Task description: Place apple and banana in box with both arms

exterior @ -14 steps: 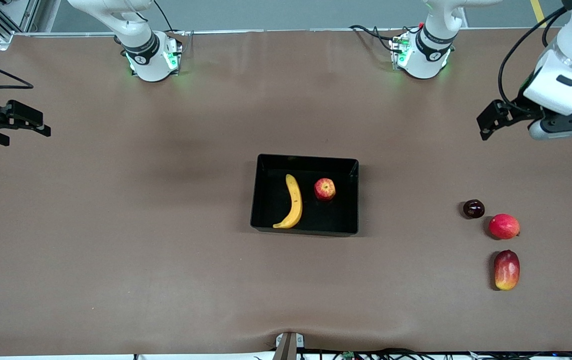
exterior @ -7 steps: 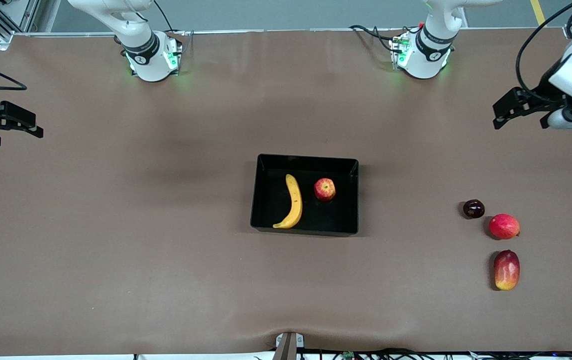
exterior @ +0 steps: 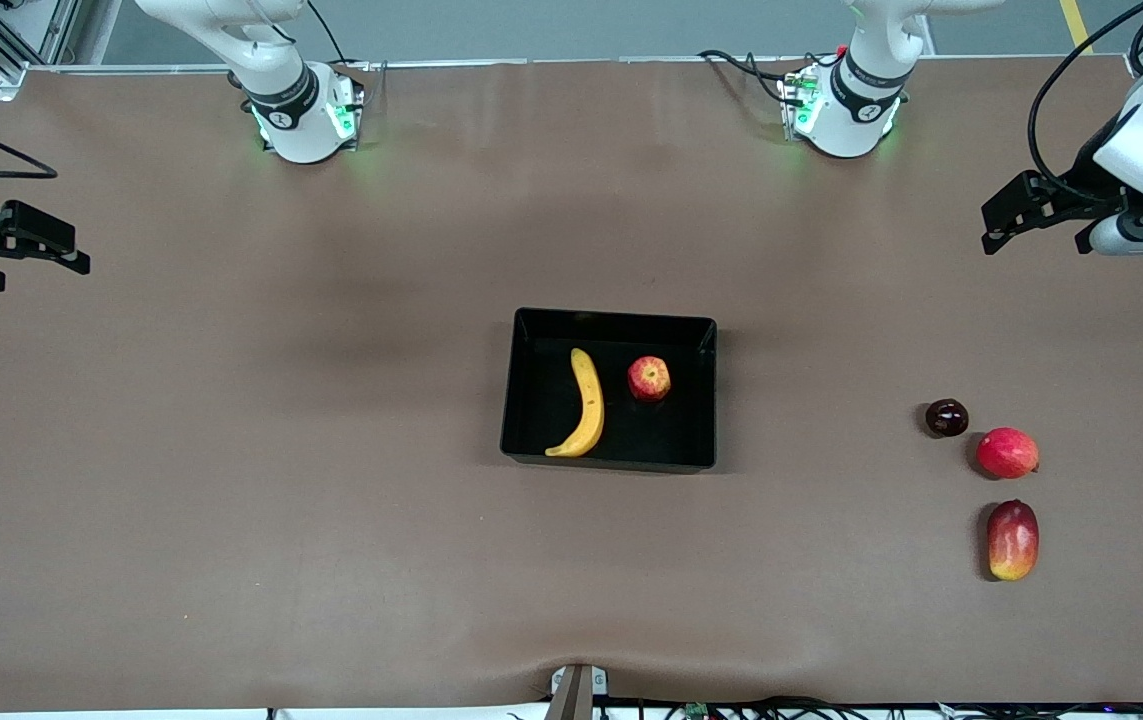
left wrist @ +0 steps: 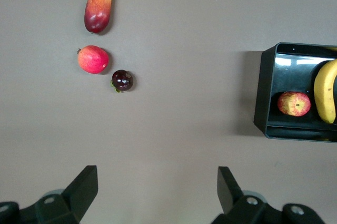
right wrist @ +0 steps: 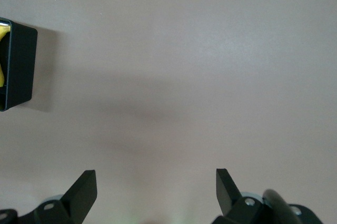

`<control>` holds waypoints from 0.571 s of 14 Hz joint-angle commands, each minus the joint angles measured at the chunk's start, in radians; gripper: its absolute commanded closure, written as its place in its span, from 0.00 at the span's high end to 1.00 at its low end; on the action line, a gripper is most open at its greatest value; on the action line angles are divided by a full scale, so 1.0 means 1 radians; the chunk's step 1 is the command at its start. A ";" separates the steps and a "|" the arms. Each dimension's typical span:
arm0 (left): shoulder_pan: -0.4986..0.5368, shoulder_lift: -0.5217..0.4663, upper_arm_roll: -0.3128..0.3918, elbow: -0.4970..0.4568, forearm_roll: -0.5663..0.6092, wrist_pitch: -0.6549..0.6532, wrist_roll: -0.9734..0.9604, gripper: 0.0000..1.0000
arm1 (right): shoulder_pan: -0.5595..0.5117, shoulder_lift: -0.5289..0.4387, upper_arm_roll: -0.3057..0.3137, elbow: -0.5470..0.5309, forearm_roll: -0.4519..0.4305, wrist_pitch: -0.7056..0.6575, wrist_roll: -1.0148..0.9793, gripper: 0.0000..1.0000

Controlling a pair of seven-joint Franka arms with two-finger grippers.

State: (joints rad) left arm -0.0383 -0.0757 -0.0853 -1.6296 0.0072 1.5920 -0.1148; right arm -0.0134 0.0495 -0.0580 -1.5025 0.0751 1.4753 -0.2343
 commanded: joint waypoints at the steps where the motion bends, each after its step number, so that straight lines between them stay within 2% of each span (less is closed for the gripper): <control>1: -0.003 0.016 0.007 0.023 0.002 -0.010 0.012 1.00 | -0.002 0.003 0.003 0.005 -0.009 -0.013 -0.007 1.00; 8: 0.000 0.022 0.010 0.037 0.073 -0.012 0.010 1.00 | 0.027 0.001 0.004 0.004 -0.006 -0.081 0.006 1.00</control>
State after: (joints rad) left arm -0.0379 -0.0583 -0.0786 -1.6190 0.0611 1.5925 -0.1147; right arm 0.0041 0.0528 -0.0546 -1.5037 0.0751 1.4199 -0.2339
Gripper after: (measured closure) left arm 0.000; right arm 0.000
